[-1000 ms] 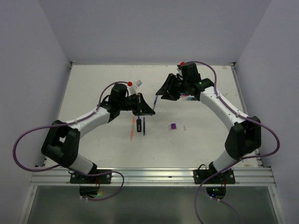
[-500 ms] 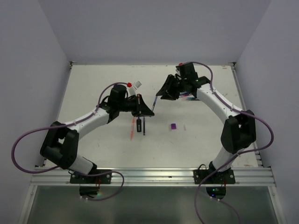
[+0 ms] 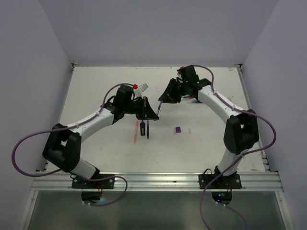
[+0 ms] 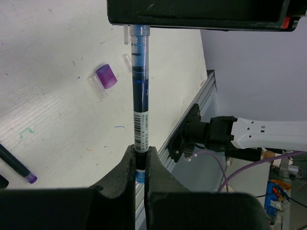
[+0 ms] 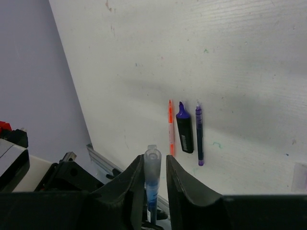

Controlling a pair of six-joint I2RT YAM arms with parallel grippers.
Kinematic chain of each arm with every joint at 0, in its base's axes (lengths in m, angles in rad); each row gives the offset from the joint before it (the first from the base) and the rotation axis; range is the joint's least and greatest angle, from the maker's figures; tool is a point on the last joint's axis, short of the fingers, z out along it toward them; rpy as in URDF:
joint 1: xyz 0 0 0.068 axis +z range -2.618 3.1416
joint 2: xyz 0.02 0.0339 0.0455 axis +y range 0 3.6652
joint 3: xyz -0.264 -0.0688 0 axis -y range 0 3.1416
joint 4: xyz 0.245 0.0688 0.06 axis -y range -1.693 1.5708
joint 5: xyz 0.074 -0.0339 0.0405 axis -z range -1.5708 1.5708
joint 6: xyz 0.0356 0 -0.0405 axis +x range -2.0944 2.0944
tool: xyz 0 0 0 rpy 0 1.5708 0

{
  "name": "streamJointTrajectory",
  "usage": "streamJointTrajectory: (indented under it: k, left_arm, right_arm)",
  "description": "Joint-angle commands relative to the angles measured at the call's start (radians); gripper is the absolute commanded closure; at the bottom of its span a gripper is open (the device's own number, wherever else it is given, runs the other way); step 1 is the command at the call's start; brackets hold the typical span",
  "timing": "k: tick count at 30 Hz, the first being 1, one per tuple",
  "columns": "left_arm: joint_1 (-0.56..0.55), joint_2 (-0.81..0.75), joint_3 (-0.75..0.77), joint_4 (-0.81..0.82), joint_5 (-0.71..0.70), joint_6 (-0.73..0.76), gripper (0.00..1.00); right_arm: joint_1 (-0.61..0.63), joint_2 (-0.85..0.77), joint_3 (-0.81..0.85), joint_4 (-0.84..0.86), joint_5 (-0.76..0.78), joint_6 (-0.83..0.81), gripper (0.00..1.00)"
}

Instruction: Open the pen caps

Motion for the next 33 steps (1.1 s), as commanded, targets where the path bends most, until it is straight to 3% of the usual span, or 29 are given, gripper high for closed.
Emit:
streamJointTrajectory:
  k: [1,3,4,6,8,9,11,12,13,15,16,19,22,24,26,27,28,29,30,31,33]
  left_arm:
    - [-0.009,0.010,0.058,-0.060,-0.026,0.040,1.00]
    - [-0.012,0.013,0.066,-0.063,-0.020,0.046,1.00]
    - [-0.012,0.013,0.064,-0.056,-0.012,0.051,1.00]
    - [-0.013,-0.001,0.052,-0.024,0.034,0.048,1.00]
    - [-0.008,-0.022,-0.014,0.137,0.100,-0.010,1.00]
    - [0.004,-0.029,-0.044,0.210,0.190,-0.086,1.00]
    - [0.026,-0.044,-0.150,0.466,0.313,-0.192,1.00]
    - [0.050,-0.045,-0.197,0.583,0.348,-0.339,1.00]
    - [0.066,-0.050,-0.240,0.859,0.373,-0.428,1.00]
    - [0.119,-0.042,-0.357,1.135,0.404,-0.688,1.00]
    - [0.135,-0.027,-0.398,1.361,0.410,-0.763,1.00]
    - [0.162,0.068,-0.436,1.687,0.393,-0.990,1.00]
    - [0.161,0.105,-0.446,1.806,0.373,-1.086,1.00]
    - [0.162,0.091,-0.451,1.756,0.388,-1.026,1.00]
    - [0.162,0.028,-0.442,1.545,0.413,-0.924,1.00]
    - [0.161,-0.001,-0.414,1.429,0.422,-0.753,1.00]
    - [0.161,-0.034,-0.381,1.090,0.422,-0.628,1.00]
    - [0.161,-0.092,-0.339,0.876,0.401,-0.486,1.00]
    - [0.159,-0.110,-0.225,0.652,0.372,-0.191,1.00]
    - [0.156,-0.118,-0.175,0.296,0.335,-0.071,1.00]
    - [0.143,-0.118,-0.112,0.016,0.232,0.124,1.00]
  right_arm:
    - [0.010,0.007,0.032,0.034,-0.025,0.020,0.73]
    - [0.012,0.016,0.034,0.033,-0.028,0.020,0.88]
    - [0.012,0.021,0.034,0.033,-0.032,0.018,1.00]
    - [0.012,0.025,0.029,0.033,-0.067,0.014,1.00]
    - [0.006,0.008,-0.017,0.118,-0.132,0.018,1.00]
    - [-0.002,-0.013,-0.044,0.239,-0.175,0.041,1.00]
    - [-0.034,-0.038,-0.162,0.400,-0.249,0.099,1.00]
    - [-0.048,-0.047,-0.210,0.636,-0.348,0.198,1.00]
    - [-0.058,-0.062,-0.289,0.739,-0.379,0.248,1.00]
    - [-0.080,-0.064,-0.334,0.932,-0.445,0.340,1.00]
    - [-0.083,-0.055,-0.350,0.973,-0.464,0.358,1.00]
    - [-0.085,-0.048,-0.385,1.138,-0.475,0.447,1.00]
    - [-0.091,-0.064,-0.377,1.026,-0.405,0.393,1.00]
    - [-0.094,-0.119,-0.361,0.813,-0.322,0.264,1.00]
    - [-0.095,-0.140,-0.307,0.679,-0.218,0.145,1.00]
    - [-0.095,-0.159,-0.284,0.548,-0.173,0.107,1.00]
    - [-0.095,-0.169,-0.246,0.484,-0.114,0.078,1.00]
    - [-0.095,-0.179,-0.226,0.426,-0.020,0.031,1.00]
    - [-0.095,-0.188,-0.207,0.337,0.032,0.011,1.00]
    - [-0.095,-0.193,-0.165,0.291,0.086,-0.006,1.00]
    - [-0.095,-0.202,-0.146,0.241,0.174,-0.019,1.00]
